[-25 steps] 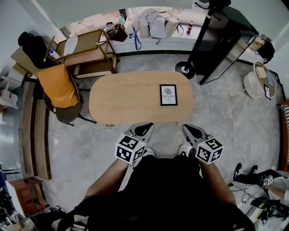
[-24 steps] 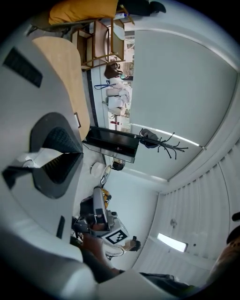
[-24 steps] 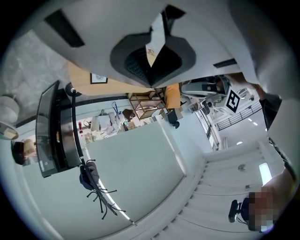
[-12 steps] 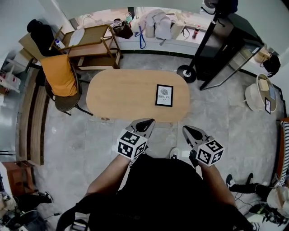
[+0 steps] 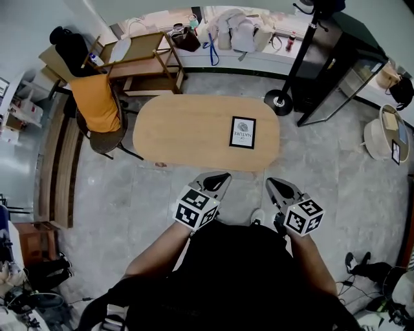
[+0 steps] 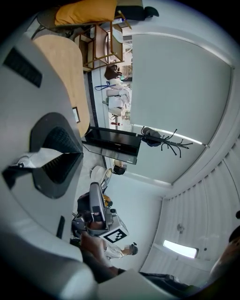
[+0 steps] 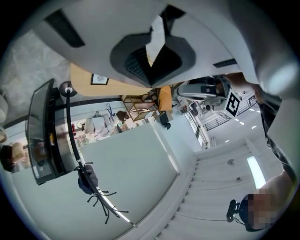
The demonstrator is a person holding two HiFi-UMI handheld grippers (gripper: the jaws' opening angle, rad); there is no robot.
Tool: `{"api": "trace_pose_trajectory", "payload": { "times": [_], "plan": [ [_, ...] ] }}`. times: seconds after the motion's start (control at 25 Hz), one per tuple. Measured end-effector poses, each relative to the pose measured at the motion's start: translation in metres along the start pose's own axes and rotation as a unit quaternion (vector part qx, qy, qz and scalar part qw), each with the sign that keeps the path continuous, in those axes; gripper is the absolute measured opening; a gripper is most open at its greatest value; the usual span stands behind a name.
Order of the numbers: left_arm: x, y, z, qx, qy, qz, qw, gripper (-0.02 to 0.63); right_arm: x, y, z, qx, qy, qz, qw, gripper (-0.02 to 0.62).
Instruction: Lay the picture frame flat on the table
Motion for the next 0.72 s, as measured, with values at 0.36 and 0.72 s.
{"api": "trace_pose_trajectory", "payload": {
  "times": [0.36,0.72],
  "plan": [
    [0.0043,0.0032,-0.0046,0.003,-0.008,-0.004,1.0,0.005,0.0006,-0.0059,-0.003,0.006,-0.007,0.006,1.0,0.0],
    [0.003,0.0087,-0.0086,0.001,-0.007,-0.004,1.0,0.005,0.0049,-0.01,-0.0079,0.004,-0.005,0.008,1.0,0.0]
  ]
}}
Point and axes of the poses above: the fingertips, and each gripper's own axes: y backward along the fingers, z to its right, x out of its top, the point moved 4 cm from there along y, backward along the fingers, and after that the axes turned 3 degrees about y, right-handed, at the moved point
